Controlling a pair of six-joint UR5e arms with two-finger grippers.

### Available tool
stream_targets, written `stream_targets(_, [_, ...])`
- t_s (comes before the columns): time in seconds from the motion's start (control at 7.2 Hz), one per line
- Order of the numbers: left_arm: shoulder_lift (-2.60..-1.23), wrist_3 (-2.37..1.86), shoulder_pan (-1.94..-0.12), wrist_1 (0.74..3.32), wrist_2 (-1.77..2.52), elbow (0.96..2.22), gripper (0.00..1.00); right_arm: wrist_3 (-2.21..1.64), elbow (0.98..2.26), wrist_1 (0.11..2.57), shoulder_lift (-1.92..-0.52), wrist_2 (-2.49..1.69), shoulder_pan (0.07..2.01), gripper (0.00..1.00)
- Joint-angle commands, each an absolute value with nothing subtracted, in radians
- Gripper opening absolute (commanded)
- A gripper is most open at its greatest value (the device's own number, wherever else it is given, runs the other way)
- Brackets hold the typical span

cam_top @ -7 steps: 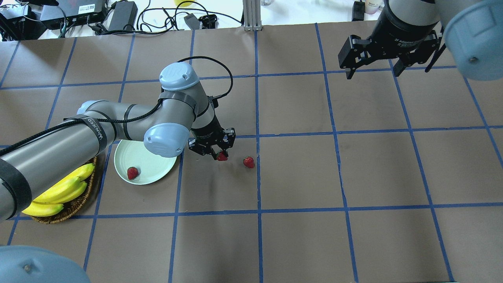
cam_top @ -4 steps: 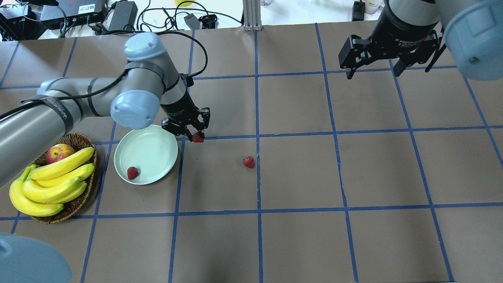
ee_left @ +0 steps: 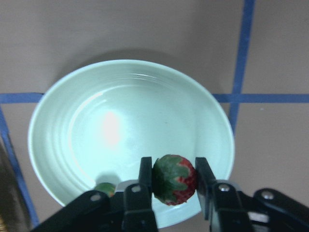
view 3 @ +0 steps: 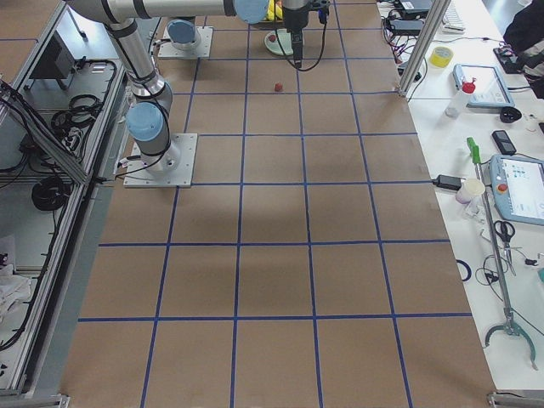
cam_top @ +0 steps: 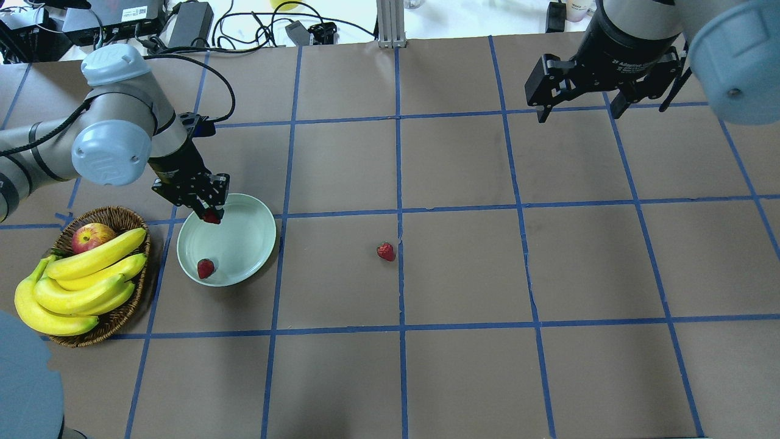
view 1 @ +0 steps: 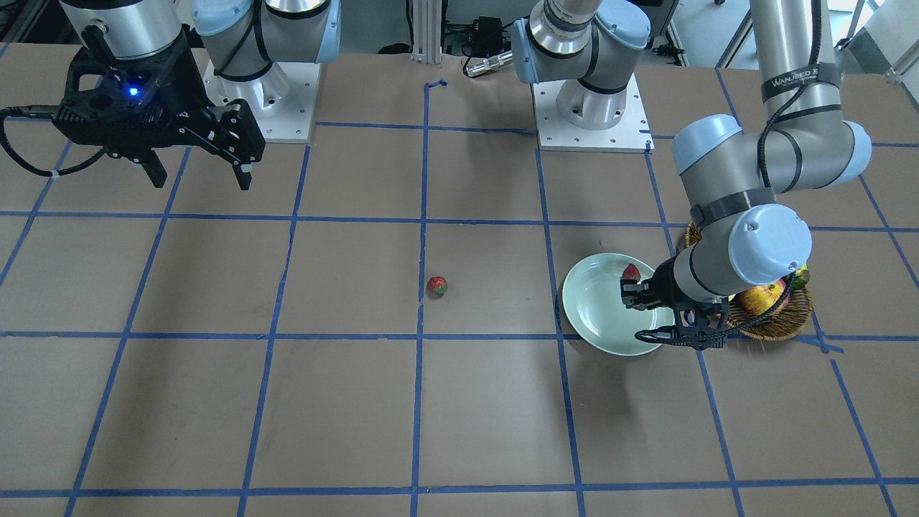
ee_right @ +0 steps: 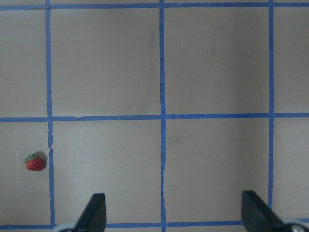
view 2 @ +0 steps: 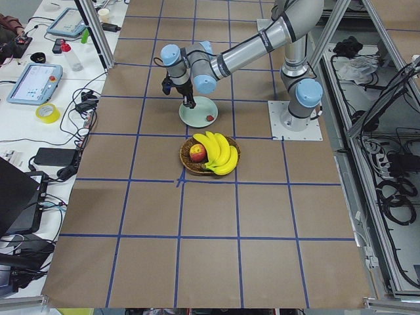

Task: Collect all strawberries into plate
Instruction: 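Carry the strawberry over the plate and release it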

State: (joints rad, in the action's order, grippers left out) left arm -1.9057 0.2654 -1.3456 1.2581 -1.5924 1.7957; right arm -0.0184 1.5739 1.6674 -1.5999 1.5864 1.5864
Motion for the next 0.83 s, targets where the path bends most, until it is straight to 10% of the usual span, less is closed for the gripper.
stream_targets(0.0, [-1.907, 0.298, -1.322, 1.247, -1.591, 1.841, 0.99, -0.018, 1.574, 1.667, -1.6, 1.588, 1.588, 1.0])
stream_targets(0.69, [-1.875, -0.065, -1.49, 1.258, -1.495, 1.741, 1.0, -0.018, 1.574, 1.667, -1.6, 1.583, 1.586, 1.0])
